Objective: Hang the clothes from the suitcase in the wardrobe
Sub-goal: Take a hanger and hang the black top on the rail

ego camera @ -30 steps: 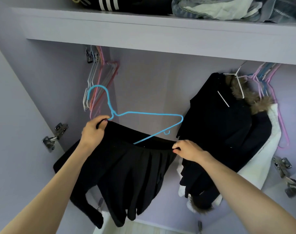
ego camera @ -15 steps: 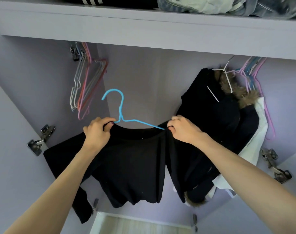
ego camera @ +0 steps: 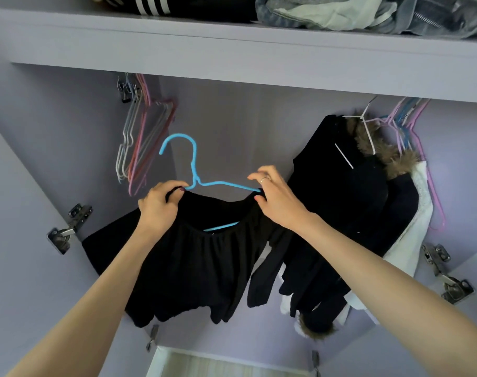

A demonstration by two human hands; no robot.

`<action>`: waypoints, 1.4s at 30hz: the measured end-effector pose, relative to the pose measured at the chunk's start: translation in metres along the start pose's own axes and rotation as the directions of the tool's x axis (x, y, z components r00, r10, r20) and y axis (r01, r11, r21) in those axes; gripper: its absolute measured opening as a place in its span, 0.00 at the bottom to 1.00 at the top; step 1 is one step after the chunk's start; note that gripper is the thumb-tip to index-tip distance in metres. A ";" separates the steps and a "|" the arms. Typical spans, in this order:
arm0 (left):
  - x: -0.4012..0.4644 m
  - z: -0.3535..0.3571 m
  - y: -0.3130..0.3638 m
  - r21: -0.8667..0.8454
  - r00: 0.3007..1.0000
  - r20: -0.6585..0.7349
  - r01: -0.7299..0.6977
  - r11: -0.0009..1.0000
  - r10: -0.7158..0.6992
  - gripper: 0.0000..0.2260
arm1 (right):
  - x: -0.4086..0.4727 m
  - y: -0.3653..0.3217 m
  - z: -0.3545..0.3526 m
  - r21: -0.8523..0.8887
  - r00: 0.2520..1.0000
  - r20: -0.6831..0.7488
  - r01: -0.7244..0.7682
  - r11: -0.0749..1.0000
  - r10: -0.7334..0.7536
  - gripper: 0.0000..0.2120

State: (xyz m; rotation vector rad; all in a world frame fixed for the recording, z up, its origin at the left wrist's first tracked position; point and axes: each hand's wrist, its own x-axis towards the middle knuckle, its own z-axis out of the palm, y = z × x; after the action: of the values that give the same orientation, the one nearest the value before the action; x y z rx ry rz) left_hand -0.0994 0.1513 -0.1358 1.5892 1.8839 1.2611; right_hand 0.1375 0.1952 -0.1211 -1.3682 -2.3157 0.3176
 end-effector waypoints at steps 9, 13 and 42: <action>0.009 -0.009 0.001 -0.080 0.998 0.006 -0.054 0.995 0.055 0.11 | -0.001 0.023 -0.009 -0.173 0.986 0.053 -0.148 0.974 0.160 0.19; 0.004 0.002 0.009 -0.026 0.996 0.022 -0.083 0.996 0.083 0.10 | 0.002 0.005 -0.001 -0.064 0.998 -0.007 -0.060 0.996 0.060 0.12; 0.007 -0.004 -0.008 0.051 0.960 0.212 -0.199 0.979 0.184 0.07 | -0.029 0.015 -0.007 0.371 0.932 -0.176 -0.234 0.898 0.316 0.07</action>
State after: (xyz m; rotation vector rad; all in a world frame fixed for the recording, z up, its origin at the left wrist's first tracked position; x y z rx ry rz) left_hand -0.1088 0.1562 -0.1384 1.9004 1.6980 1.0639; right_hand 0.1644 0.1767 -0.1278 -1.4631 -1.7723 0.5882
